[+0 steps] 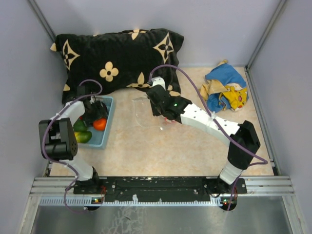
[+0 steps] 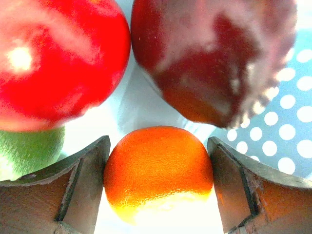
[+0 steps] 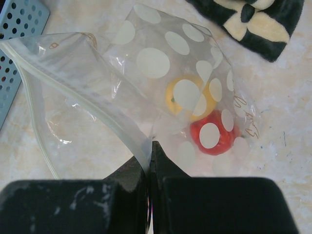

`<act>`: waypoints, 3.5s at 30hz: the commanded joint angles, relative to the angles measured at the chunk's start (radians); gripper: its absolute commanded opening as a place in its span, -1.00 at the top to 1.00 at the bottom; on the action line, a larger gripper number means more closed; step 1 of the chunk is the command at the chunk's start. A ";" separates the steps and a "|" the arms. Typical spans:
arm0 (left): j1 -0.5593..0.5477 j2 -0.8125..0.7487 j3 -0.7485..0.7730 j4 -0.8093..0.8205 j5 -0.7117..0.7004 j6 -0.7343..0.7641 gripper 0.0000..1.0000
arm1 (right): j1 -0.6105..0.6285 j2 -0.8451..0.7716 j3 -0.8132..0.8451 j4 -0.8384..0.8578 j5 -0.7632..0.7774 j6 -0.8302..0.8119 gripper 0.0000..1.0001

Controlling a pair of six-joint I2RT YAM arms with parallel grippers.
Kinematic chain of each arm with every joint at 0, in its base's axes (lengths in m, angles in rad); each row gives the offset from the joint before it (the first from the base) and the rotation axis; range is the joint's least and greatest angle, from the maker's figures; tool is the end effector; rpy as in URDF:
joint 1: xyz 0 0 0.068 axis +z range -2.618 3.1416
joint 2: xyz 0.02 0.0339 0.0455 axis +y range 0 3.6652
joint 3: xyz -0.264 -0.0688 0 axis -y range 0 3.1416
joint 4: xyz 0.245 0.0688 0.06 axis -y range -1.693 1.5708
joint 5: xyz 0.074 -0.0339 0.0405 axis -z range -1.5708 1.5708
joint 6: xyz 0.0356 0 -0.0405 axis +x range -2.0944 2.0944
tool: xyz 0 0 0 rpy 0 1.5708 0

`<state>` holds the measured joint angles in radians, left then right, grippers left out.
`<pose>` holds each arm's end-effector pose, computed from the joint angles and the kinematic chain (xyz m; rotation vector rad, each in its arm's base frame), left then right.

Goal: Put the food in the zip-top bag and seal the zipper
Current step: Pick up the fake fruit from the bin, then place the fake fruit in the zipper food storage bag.

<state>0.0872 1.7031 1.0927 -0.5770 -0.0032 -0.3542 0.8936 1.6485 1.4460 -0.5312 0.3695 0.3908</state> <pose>0.3297 0.0289 0.1823 -0.6051 2.6933 -0.0669 0.2432 0.2820 0.3144 -0.3787 2.2265 0.2628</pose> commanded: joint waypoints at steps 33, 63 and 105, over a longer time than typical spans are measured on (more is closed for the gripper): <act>-0.399 -0.872 -0.336 0.509 0.203 -0.100 -0.28 | 0.001 -0.023 0.152 -0.077 -0.118 0.070 1.00; -0.694 -0.810 -0.534 1.038 0.107 0.035 -0.31 | 0.001 -0.073 0.185 -0.124 -0.277 0.088 1.00; -0.692 -0.875 -0.157 -0.007 -0.347 -0.140 -0.78 | -0.015 -0.005 0.185 -0.071 -0.305 0.095 1.00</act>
<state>-0.6071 0.8387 0.9360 -0.4377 -0.2554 -0.4667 0.8833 1.6482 1.5867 -0.6373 0.0547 0.4942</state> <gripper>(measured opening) 0.893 0.005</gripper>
